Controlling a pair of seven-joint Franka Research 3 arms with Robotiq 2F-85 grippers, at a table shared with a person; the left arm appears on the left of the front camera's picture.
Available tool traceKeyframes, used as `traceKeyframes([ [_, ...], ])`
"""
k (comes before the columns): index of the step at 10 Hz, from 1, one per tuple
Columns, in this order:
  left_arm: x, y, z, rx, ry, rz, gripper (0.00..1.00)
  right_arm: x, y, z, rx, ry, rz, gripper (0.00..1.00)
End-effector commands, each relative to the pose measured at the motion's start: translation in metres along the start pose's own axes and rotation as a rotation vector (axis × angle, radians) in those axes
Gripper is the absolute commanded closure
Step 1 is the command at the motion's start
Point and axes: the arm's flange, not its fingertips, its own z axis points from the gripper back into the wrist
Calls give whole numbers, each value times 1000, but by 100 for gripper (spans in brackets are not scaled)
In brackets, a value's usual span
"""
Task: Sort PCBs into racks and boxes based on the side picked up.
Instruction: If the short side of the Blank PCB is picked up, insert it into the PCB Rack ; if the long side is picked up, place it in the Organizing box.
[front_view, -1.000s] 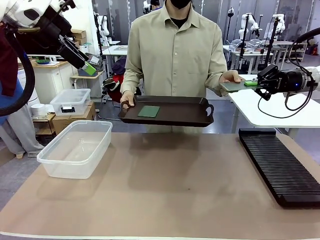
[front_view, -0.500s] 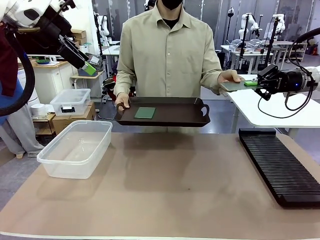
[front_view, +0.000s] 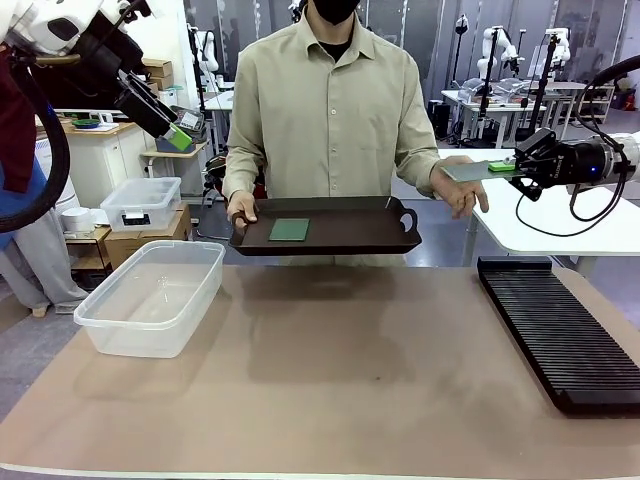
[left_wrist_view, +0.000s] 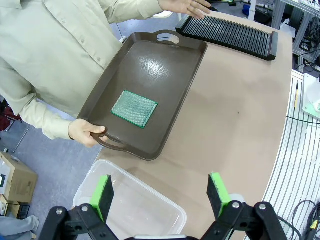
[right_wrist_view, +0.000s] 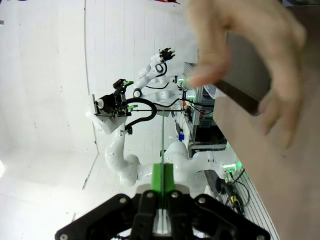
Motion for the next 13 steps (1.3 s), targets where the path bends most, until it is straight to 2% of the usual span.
traceKeyframes([
  [1,-1,0,-1,5,9,1,0,0,-1,-1,1,1,-1,100],
  [4,-1,0,-1,5,9,1,0,0,0,0,0,0,0,98],
  [6,-1,0,-1,5,9,1,0,-6,10,28,19,31,255,98],
  [7,-1,0,-1,5,9,1,0,-12,13,47,-30,48,375,98],
  [9,-1,0,-1,5,9,1,0,-17,7,86,-152,-2,651,98],
  [11,-1,0,-1,5,9,1,0,-17,-2,119,-281,-30,730,98],
  [12,-1,0,-1,5,9,1,0,-17,-4,134,-358,-79,753,98],
  [13,-1,0,-1,5,9,1,0,-16,-6,152,-366,-134,726,98],
])
